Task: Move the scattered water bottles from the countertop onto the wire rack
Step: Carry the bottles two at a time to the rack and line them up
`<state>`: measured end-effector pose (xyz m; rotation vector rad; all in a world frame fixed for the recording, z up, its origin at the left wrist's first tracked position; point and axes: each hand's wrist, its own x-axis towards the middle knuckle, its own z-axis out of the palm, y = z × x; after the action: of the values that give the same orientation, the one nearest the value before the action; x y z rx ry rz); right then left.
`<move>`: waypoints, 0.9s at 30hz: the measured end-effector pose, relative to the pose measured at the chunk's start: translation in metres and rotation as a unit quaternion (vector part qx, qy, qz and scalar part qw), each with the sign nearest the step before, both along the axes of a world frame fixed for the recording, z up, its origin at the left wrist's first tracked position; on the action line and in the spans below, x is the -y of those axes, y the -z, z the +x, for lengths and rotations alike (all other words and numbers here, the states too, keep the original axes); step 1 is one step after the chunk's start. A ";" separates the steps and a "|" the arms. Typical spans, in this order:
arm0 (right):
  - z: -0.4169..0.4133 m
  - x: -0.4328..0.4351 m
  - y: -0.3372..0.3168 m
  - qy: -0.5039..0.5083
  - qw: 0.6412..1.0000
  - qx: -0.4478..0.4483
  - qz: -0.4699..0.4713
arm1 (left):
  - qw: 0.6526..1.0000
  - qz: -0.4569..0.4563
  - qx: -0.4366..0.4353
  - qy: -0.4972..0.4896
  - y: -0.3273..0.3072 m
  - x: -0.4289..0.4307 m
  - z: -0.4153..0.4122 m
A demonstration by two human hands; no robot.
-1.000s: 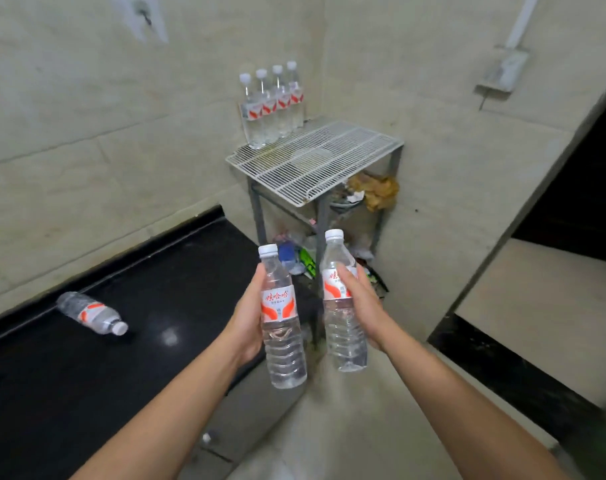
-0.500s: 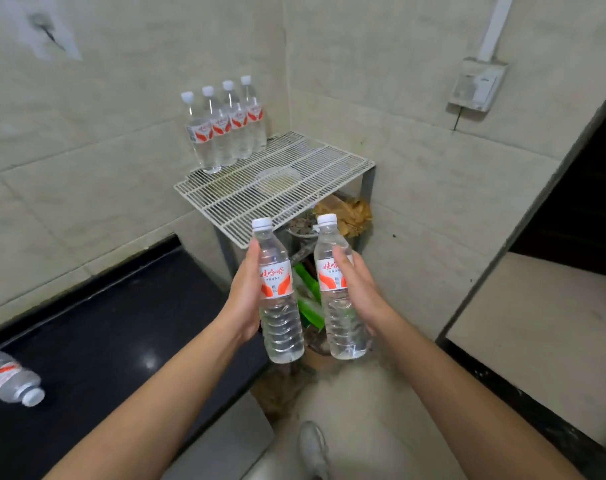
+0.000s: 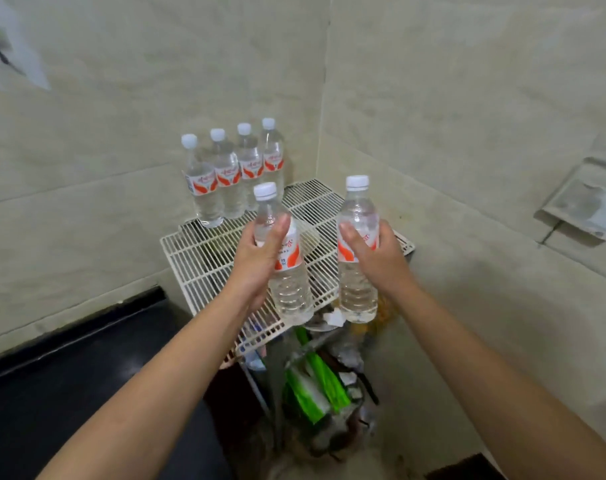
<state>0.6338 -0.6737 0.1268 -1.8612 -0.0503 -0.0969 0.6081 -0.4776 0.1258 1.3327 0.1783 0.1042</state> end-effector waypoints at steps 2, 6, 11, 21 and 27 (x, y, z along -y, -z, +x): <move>0.030 -0.005 0.000 -0.022 1.000 0.001 -0.004 | 1.000 -0.003 0.005 -0.013 -0.002 -0.007 0.022; 0.093 -0.022 -0.007 -0.081 0.997 0.009 0.013 | 0.994 0.071 0.027 -0.085 -0.009 -0.018 0.062; 0.172 -0.046 -0.003 -0.158 0.982 0.077 -0.066 | 0.973 0.130 0.030 -0.186 -0.012 -0.035 0.104; 0.266 -0.072 0.003 -0.266 0.948 0.095 -0.145 | 0.945 0.128 0.004 -0.301 -0.016 -0.055 0.165; 0.286 -0.094 0.003 -0.340 0.934 0.037 -0.103 | 0.947 0.124 0.002 -0.295 -0.012 -0.072 0.190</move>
<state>0.9193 -0.5797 0.1241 -1.9488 -0.7751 0.3317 0.7986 -0.4054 0.1378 1.4921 0.5752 0.6538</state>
